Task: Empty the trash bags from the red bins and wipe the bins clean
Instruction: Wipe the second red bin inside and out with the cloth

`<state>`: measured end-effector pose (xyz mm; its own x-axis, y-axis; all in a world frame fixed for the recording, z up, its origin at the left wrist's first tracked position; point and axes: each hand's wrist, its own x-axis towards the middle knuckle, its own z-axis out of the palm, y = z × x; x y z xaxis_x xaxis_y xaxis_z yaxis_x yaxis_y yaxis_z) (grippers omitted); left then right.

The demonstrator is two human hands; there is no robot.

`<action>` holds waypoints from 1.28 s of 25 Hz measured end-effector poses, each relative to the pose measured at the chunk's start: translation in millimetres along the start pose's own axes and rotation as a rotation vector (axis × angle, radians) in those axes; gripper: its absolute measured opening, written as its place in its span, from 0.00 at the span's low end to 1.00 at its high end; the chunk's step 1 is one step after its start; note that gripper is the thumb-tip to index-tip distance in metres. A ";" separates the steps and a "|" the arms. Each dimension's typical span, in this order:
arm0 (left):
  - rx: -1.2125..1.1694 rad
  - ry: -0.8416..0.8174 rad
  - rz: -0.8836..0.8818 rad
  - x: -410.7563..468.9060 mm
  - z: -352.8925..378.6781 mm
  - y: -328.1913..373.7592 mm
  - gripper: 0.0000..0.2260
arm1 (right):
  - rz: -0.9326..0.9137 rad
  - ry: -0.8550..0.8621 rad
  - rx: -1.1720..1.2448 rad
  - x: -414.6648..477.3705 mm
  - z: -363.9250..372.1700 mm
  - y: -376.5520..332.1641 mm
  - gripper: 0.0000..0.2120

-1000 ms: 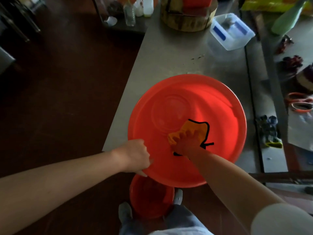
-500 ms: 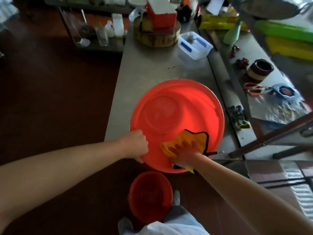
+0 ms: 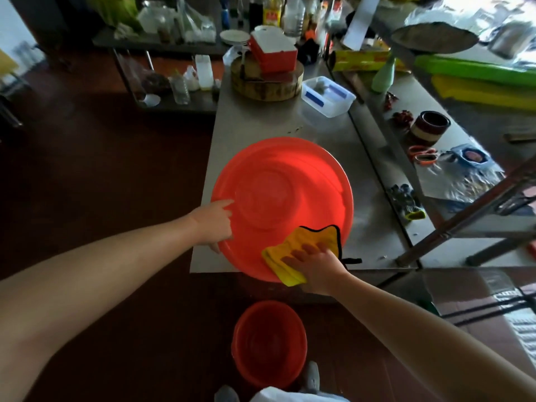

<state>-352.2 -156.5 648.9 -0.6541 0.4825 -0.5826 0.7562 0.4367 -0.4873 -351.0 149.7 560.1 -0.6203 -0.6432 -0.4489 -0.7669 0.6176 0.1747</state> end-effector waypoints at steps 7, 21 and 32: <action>-0.261 -0.037 -0.247 19.1 -9.1 77.1 0.31 | 0.003 0.026 -0.022 -2.2 0.7 -5.4 0.41; -0.212 0.087 -0.286 22.6 -9.8 46.6 0.16 | -0.067 0.024 -0.127 -5.3 -9.0 59.2 0.39; -0.436 0.096 -0.389 86.4 -42.3 91.5 0.17 | -0.056 -0.050 0.061 10.0 -8.0 66.8 0.40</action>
<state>-340.4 -42.8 581.5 -0.8961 0.2821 -0.3428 0.3958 0.8574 -0.3290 -409.8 180.9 574.3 -0.5665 -0.6550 -0.5000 -0.7876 0.6088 0.0950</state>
